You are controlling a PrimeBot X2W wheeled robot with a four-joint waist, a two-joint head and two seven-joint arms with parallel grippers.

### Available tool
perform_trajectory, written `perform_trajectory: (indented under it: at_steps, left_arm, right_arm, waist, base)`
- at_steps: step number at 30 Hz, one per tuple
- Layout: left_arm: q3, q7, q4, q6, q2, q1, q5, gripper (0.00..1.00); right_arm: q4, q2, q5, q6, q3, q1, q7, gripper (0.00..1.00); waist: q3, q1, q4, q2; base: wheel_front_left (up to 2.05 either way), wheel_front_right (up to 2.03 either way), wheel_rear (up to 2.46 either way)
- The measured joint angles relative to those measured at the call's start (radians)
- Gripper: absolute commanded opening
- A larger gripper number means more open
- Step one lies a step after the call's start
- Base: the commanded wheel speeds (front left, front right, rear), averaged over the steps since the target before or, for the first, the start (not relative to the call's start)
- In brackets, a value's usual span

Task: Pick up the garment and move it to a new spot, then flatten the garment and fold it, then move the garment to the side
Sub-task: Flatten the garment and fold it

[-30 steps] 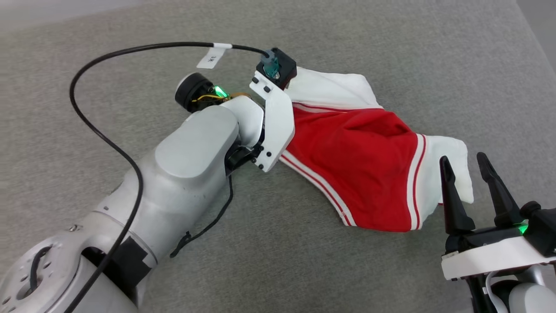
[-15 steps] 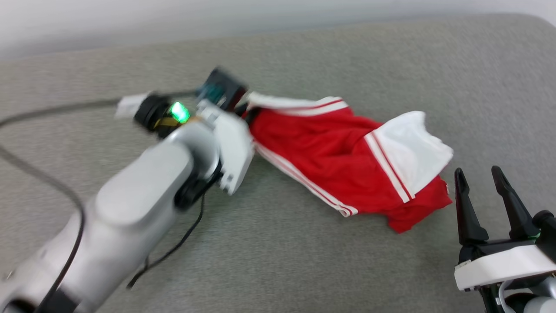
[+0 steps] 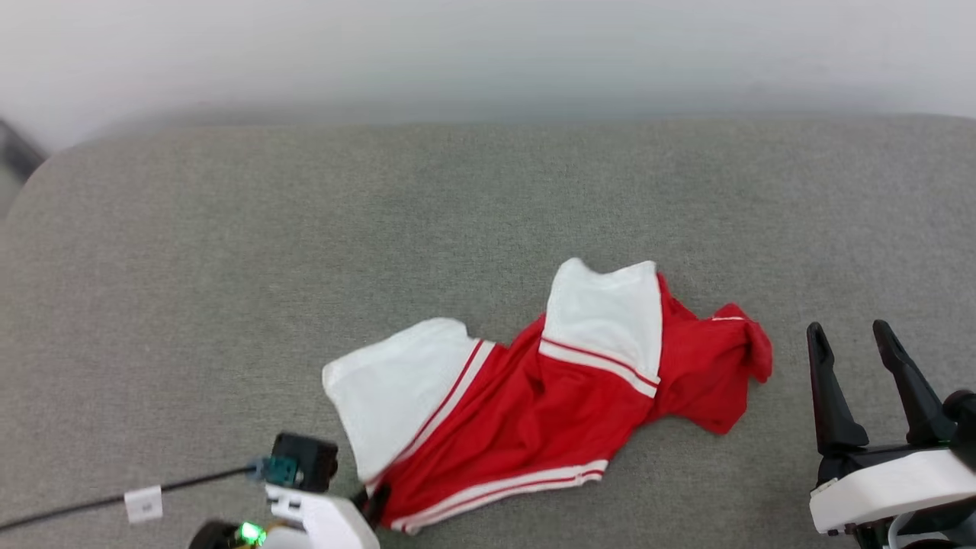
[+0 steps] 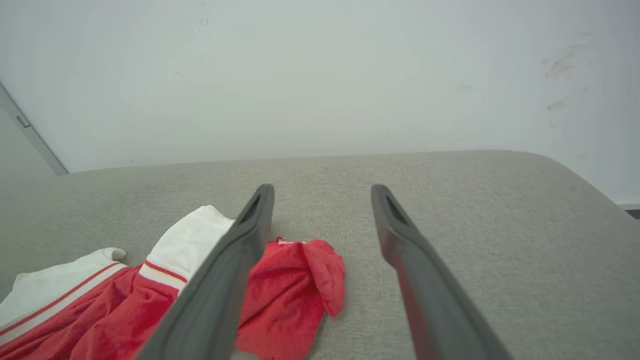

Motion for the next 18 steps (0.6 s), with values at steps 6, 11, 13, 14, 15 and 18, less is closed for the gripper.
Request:
perform_trajectory:
  at_steps: [6, 11, 13, 14, 15, 18]
  left_arm:
    - [0.004, -0.035, 0.018, 0.027, -0.05, 0.11, -0.075, 1.0]
    - [0.018, -0.097, 0.044, 0.039, -0.063, 0.112, -0.044, 1.0]
    - [0.042, -0.15, 0.043, 0.044, -0.062, 0.096, -0.018, 1.0]
    - [0.052, -0.17, 0.043, 0.044, -0.058, 0.089, -0.009, 1.0]
    - [0.063, -0.201, 0.04, 0.045, -0.055, 0.086, 0.001, 1.0]
    - [0.097, -0.286, 0.032, 0.056, -0.042, 0.072, 0.045, 1.0]
  right_arm:
    - [-0.008, 0.0, -0.007, 0.0, 0.011, 0.012, 0.023, 1.0]
    - [-0.012, 0.0, -0.01, 0.0, 0.009, 0.036, 0.04, 1.0]
    - [-0.015, 0.0, -0.016, 0.0, 0.009, 0.049, 0.048, 1.0]
    - [-0.015, 0.0, -0.017, 0.0, 0.009, 0.055, 0.051, 1.0]
    - [-0.015, 0.0, -0.017, 0.0, 0.008, 0.06, 0.057, 1.0]
    - [-0.022, 0.0, -0.017, 0.0, 0.006, 0.074, 0.066, 1.0]
  waist:
    - [-0.032, -0.0001, 0.0, 0.0]
    - [-0.059, -0.0001, -0.002, 0.0]
    - [-0.074, 0.0, -0.002, 0.0]
    - [-0.082, -0.0001, -0.002, 0.0]
    - [-0.091, 0.0, -0.002, 0.0]
    - [-0.117, -0.0001, -0.003, 0.0]
  base:
    - [0.0, 0.0, 0.0]
    - [0.0, 0.0, 0.0]
    - [0.0, 0.0, 0.0]
    - [0.0, 0.0, 0.0]
    - [0.0, 0.0, 0.0]
    - [0.0, 0.0, 0.0]
